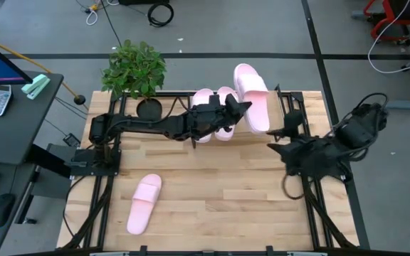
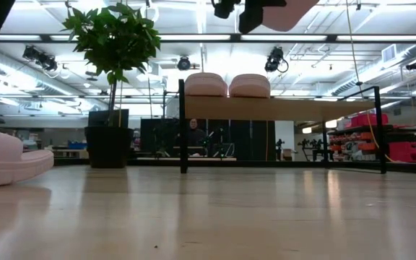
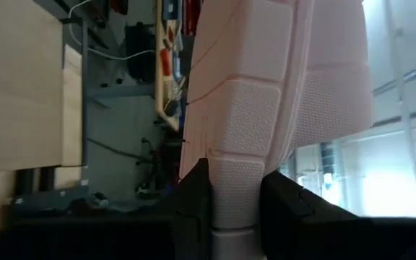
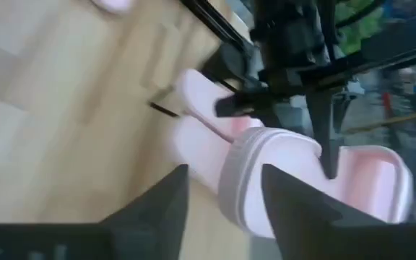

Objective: Pick and place slides into the shelf
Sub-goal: Put the right pink slide on the shelf

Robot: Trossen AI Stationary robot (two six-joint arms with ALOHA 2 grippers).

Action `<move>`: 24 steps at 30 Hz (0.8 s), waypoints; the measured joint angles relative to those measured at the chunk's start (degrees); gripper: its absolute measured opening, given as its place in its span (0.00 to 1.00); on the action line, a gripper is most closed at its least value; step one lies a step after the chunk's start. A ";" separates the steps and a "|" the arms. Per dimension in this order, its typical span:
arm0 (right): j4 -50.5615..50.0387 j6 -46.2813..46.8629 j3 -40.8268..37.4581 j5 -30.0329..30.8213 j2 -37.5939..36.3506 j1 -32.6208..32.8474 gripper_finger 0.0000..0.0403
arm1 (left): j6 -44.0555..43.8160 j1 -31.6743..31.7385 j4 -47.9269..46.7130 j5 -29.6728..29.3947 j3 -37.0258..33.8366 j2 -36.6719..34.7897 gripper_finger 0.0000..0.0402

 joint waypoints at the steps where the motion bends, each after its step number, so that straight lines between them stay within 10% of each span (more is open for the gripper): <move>1: -0.13 -0.23 -0.02 1.75 0.80 -0.73 0.50 | -0.12 0.00 0.60 -0.58 0.00 0.00 0.21; 13: -0.05 3.42 -0.04 10.07 4.65 -5.86 0.70 | -0.03 0.00 4.64 -3.02 -0.02 0.02 0.21; 24: -0.04 4.96 -0.06 10.08 4.87 -9.70 0.37 | 0.64 0.03 6.01 -2.46 -0.02 0.02 0.21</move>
